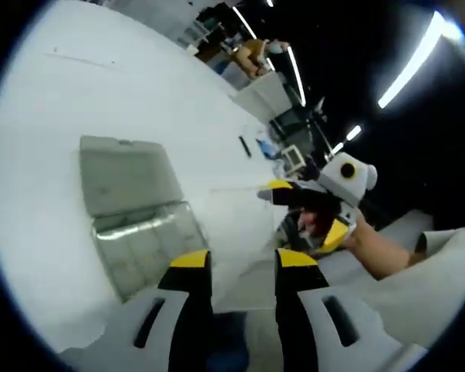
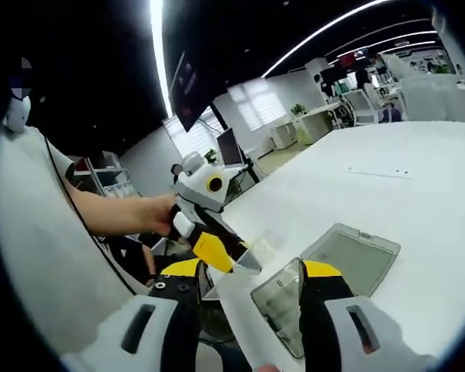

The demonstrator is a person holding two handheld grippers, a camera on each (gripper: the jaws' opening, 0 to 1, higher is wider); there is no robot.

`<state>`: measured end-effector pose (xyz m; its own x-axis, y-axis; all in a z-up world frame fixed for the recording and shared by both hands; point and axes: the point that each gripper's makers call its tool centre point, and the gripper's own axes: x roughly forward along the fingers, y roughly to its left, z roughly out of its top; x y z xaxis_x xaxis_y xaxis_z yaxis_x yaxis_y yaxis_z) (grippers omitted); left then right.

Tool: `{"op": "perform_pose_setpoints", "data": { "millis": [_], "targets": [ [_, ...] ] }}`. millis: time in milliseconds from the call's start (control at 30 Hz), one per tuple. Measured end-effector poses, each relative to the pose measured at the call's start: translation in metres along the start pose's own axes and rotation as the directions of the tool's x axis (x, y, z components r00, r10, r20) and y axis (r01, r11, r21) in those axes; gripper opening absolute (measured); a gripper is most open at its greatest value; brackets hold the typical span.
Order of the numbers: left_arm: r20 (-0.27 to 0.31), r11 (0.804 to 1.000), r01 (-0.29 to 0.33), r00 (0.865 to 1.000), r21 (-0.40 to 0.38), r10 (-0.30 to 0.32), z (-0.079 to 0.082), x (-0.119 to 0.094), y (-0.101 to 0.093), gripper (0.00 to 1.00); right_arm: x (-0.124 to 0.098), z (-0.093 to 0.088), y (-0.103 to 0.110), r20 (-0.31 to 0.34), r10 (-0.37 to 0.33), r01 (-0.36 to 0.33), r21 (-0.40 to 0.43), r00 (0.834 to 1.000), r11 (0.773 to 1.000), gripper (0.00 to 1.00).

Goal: Insert the divider into the dual guide fixture by aligning both edges with the guide slots and pushing it downward to the bottom, including one-sided entry, uneven engagement, binding, and posture correction.

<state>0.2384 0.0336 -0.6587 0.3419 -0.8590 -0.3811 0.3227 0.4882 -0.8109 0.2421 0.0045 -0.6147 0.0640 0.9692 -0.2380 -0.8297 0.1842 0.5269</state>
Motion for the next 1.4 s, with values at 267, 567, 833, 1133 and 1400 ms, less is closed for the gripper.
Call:
{"op": "perform_pose_setpoints", "data": {
  "millis": [267, 567, 833, 1133, 1400],
  "targets": [
    [0.006, 0.999, 0.041, 0.999, -0.007, -0.041, 0.0, 0.002, -0.009, 0.27, -0.001, 0.004, 0.0, 0.028, 0.017, -0.018, 0.034, 0.999, 0.999, 0.46],
    [0.005, 0.997, 0.083, 0.997, -0.007, -0.083, 0.002, 0.007, -0.018, 0.27, 0.001, 0.005, -0.001, 0.043, 0.033, -0.037, 0.082, 0.999, 0.996, 0.47],
    [0.012, 0.993, 0.115, 0.993, 0.001, -0.115, 0.005, 0.009, -0.025, 0.27, 0.001, 0.011, -0.003, 0.077, 0.046, -0.056, 0.129, 0.996, 0.99, 0.49],
    [0.014, 0.98, 0.197, 0.98, 0.015, -0.197, 0.01, 0.01, -0.039, 0.27, -0.003, 0.019, -0.006, 0.134, 0.063, -0.089, 0.193, 0.989, 0.977, 0.51],
    [-0.003, 0.969, 0.246, 0.969, 0.02, -0.246, 0.012, 0.013, -0.051, 0.27, -0.002, 0.021, -0.006, 0.142, 0.065, -0.094, 0.215, 0.988, 0.972, 0.54]
  ]
}}
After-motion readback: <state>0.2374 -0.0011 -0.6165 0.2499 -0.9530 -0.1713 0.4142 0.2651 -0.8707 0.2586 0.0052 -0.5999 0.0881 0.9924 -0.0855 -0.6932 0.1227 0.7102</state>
